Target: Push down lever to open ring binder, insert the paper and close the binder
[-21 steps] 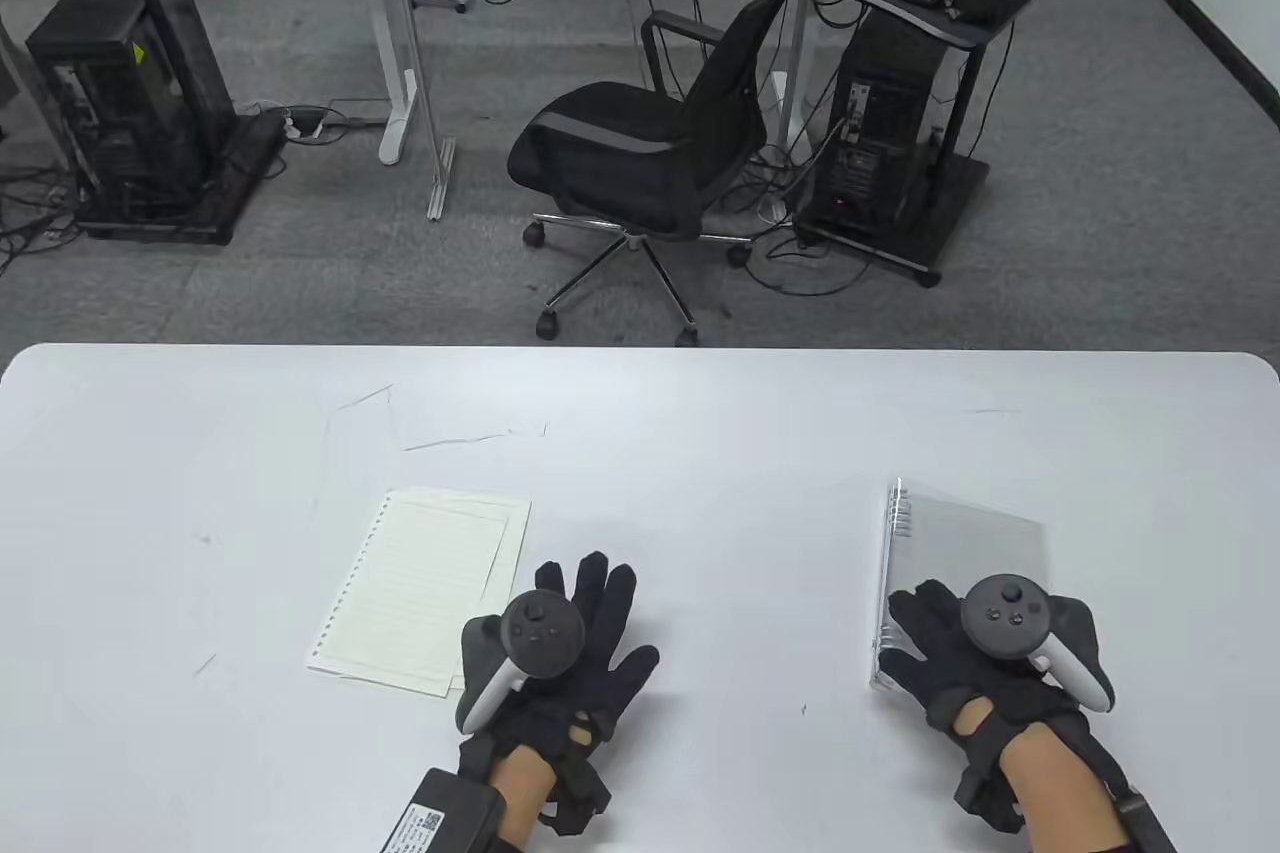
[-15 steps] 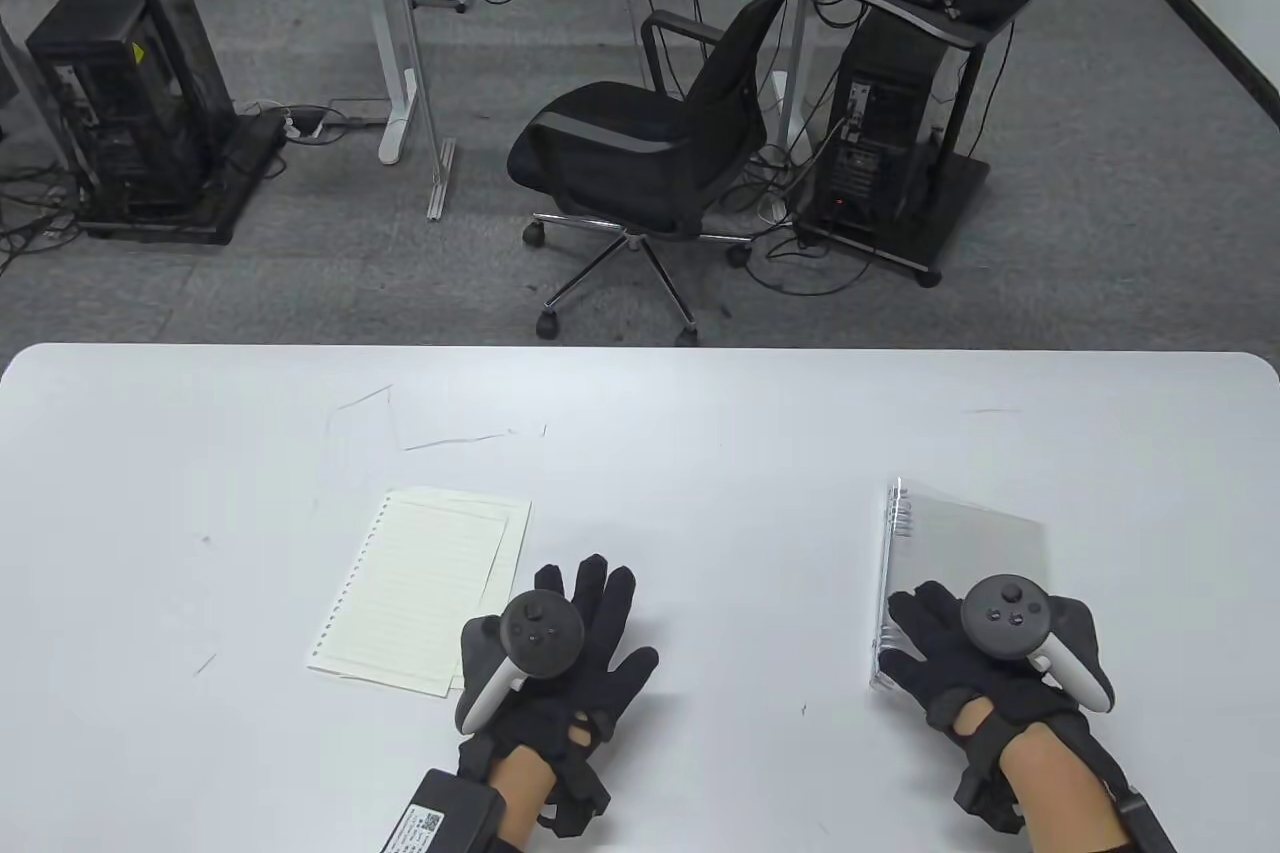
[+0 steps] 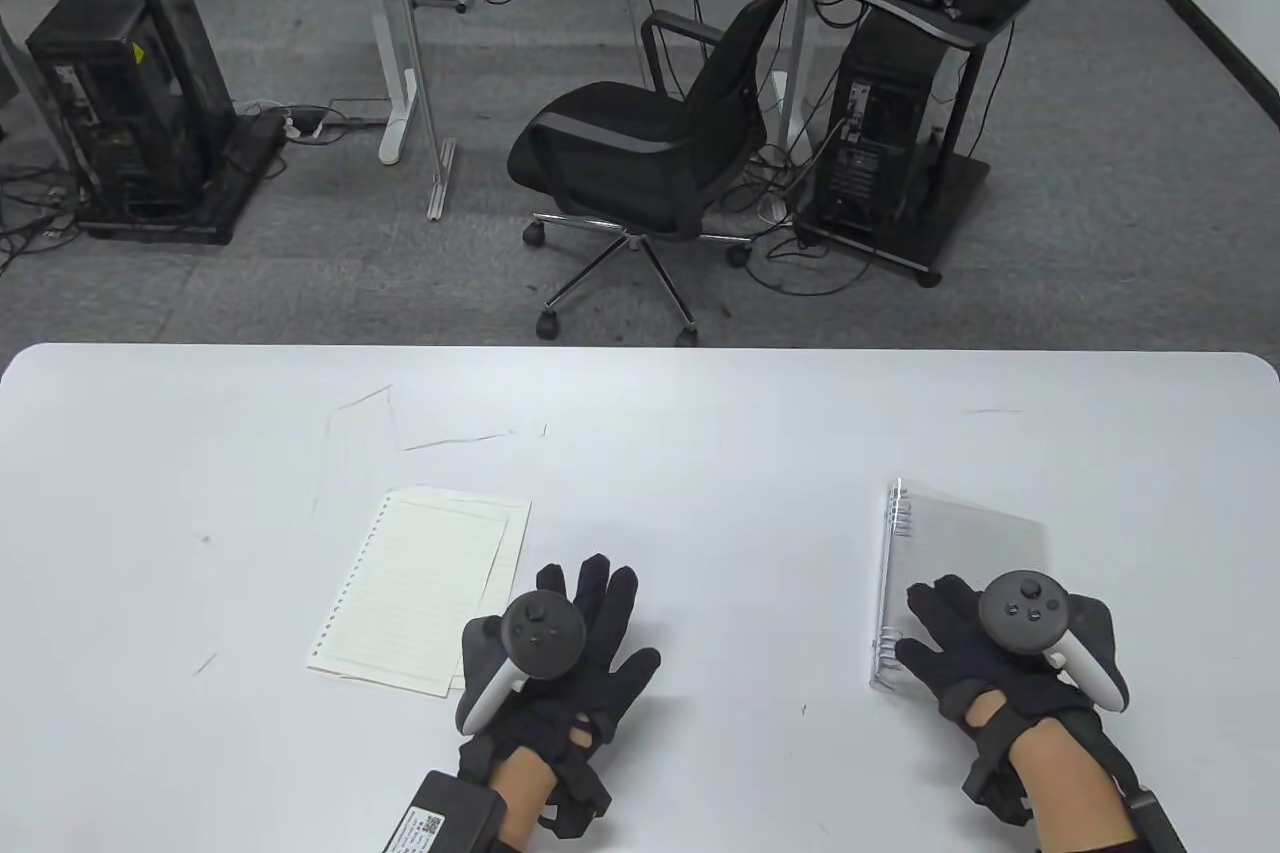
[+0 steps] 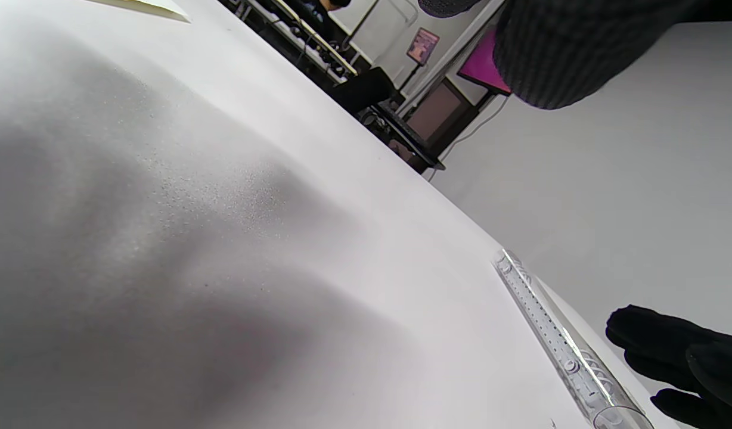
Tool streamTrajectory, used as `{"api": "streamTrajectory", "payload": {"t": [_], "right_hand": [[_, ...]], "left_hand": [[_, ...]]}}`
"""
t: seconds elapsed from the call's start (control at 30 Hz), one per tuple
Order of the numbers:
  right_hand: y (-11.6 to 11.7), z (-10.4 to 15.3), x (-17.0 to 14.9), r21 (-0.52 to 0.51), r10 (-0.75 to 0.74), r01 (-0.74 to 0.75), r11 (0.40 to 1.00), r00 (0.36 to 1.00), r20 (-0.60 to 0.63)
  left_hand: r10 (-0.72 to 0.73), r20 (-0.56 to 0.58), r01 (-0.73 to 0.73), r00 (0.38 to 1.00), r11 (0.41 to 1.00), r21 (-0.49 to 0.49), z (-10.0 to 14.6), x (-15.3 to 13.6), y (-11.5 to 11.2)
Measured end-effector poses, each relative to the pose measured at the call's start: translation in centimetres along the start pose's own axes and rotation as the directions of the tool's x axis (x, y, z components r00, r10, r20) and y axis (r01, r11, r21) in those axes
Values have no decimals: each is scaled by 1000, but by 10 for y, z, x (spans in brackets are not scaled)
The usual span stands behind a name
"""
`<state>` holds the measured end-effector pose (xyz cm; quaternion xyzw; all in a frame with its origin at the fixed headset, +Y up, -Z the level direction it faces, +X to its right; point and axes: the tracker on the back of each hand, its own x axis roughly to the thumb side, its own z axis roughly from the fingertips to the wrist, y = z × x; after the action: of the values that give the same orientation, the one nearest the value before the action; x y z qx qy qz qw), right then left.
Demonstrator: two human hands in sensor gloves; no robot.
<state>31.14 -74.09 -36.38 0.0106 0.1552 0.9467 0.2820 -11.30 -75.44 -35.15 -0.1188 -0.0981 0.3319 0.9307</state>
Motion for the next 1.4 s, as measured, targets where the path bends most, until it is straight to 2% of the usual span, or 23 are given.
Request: {"api": "streamTrajectory", "payload": {"t": [0.57, 1.03, 1.3, 1.4], "right_hand": [[-4, -16, -32, -87, 63, -78, 993, 985, -163], [-11, -20, -62, -152, -4, -40, 988, 959, -282], [-15, -18, -83, -213, -57, -33, 977, 912, -405], [-14, -17, -85, -189, -43, -51, 981, 887, -460]], "left_hand": [[2, -20, -3, 1000, 1000, -17, 1, 0, 1], [-12, -27, 11, 1000, 999, -32, 0, 0, -1], [-29, -30, 27, 999, 998, -50, 0, 2, -3], [-35, -28, 33, 999, 998, -53, 0, 2, -3]]}}
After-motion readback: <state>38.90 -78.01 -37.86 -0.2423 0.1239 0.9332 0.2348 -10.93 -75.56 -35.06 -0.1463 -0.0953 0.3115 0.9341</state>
